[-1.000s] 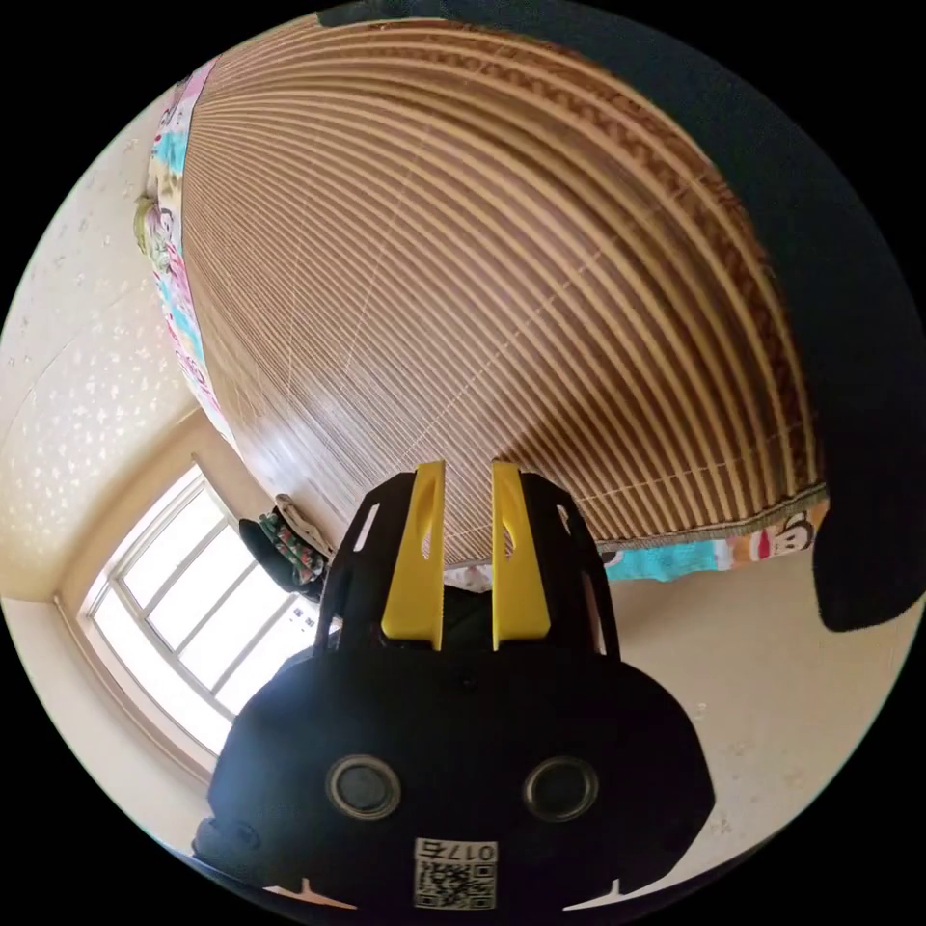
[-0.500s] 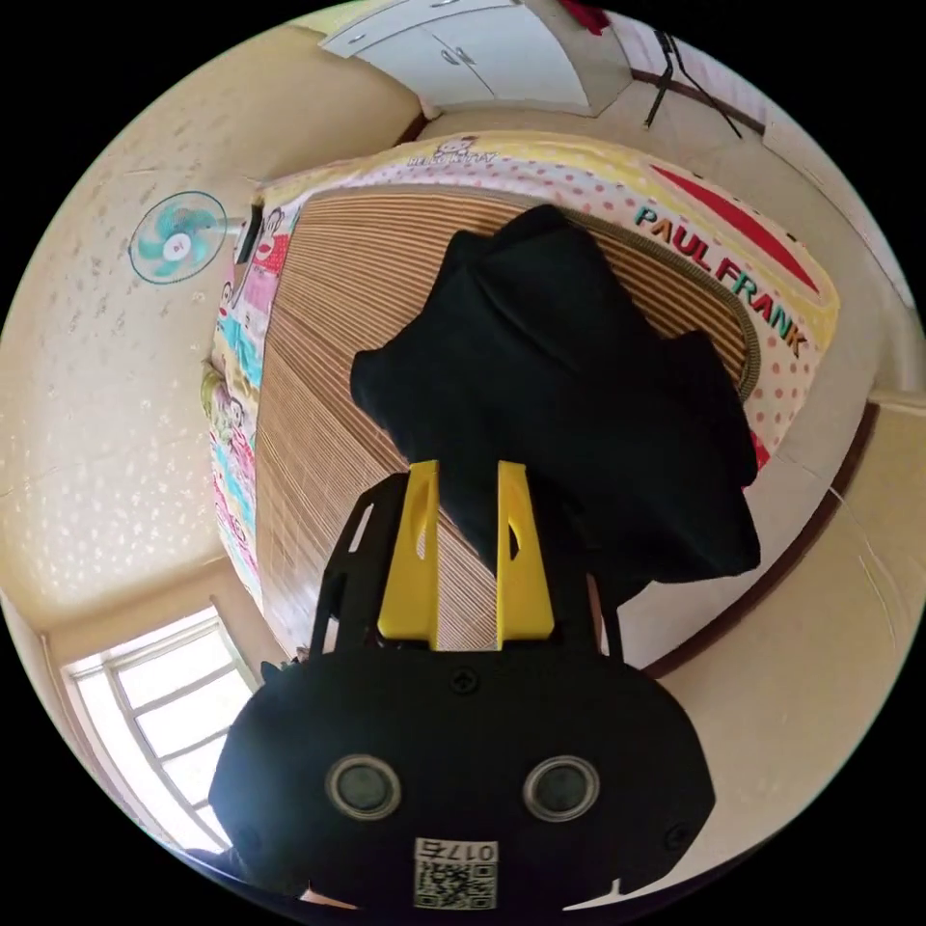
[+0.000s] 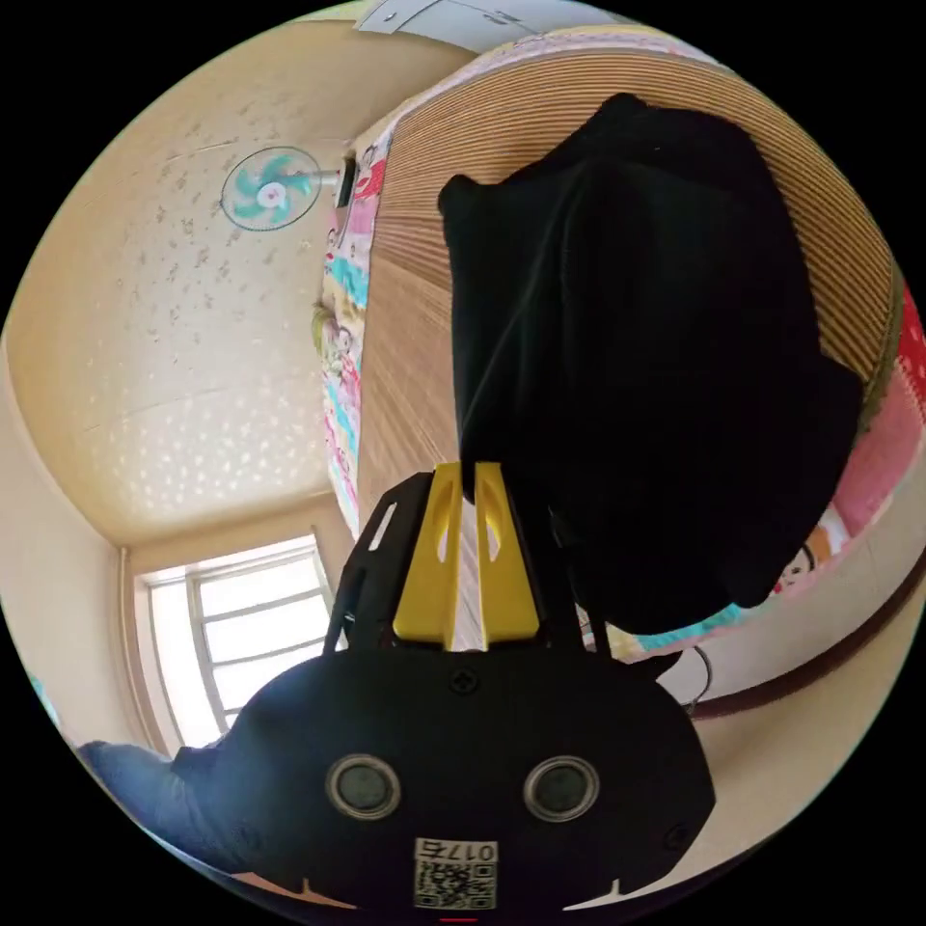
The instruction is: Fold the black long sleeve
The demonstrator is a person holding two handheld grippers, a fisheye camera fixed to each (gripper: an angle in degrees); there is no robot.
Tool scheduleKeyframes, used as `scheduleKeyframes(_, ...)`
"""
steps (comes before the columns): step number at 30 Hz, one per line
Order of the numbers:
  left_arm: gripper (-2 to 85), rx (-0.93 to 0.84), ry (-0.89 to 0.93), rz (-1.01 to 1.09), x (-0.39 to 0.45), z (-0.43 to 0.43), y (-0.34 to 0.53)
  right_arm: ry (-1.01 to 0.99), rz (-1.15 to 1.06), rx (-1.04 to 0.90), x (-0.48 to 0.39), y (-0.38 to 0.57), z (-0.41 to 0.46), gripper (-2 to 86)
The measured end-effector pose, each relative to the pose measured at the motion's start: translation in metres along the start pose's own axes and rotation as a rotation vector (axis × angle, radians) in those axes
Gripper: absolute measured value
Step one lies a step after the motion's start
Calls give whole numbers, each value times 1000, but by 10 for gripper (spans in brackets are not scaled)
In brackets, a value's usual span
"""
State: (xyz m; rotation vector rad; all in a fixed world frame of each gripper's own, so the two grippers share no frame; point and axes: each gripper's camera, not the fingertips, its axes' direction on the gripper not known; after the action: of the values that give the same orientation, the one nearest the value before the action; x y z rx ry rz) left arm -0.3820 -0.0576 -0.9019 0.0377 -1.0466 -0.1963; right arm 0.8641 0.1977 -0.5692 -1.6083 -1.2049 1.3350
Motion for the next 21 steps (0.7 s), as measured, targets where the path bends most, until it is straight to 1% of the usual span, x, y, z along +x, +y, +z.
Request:
scheduleKeyframes(1,-10,-2,9,-13,-4,2,0,-13,-46,-110,-14,7,37,35)
scheduleKeyframes(2,-10,-2,16,-19,-7,3,0,34,-105,-250,-30,13,74,34)
scheduleKeyframes(3,-10,-3,33,-30,-11,5,-1,67,-150,-334,-39,16,93,34)
scheduleKeyframes(4,-10,-6,52,-37,-15,7,-1,134,-260,-491,-56,23,126,34)
scheduleKeyframes(5,-10,-8,61,-40,-17,8,-2,162,-358,-593,-69,30,147,36)
scheduleKeyframes(6,-10,-14,79,-41,-20,10,-2,172,-387,-614,-72,32,153,37)
scheduleKeyframes(7,-10,-21,95,-37,-23,12,-3,201,-409,-601,-76,30,155,44)
scheduleKeyframes(9,-10,-31,109,-28,-30,13,-6,259,-410,-459,-78,21,139,59)
scheduleKeyframes(10,-10,-33,110,-24,-36,12,-8,308,-384,-318,-75,13,120,69)
scheduleKeyframes(11,-10,-33,108,-23,-39,11,-9,373,-327,-179,-67,6,101,78)
scheduleKeyframes(12,-10,-28,98,-24,-48,8,-11,410,-290,-119,-62,2,92,81)
scheduleKeyframes(14,-10,-17,80,-32,-64,2,-16,588,-130,49,-35,-8,66,93)
scheduleKeyframes(16,-10,-6,44,-60,-90,-6,-23,709,-56,97,-15,-12,60,100)
scheduleKeyframes(17,-10,-4,35,-73,-98,-7,-25,699,-46,72,-1,-15,62,106)
scheduleKeyframes(18,-10,2,26,-95,-113,-10,-29,670,-41,44,8,-16,65,109)
scheduleKeyframes(20,-10,21,32,-115,-132,-14,-34,506,13,-29,47,-13,80,117)
scheduleKeyframes(21,-10,26,37,-126,-142,-15,-35,462,31,-50,57,-11,85,117)
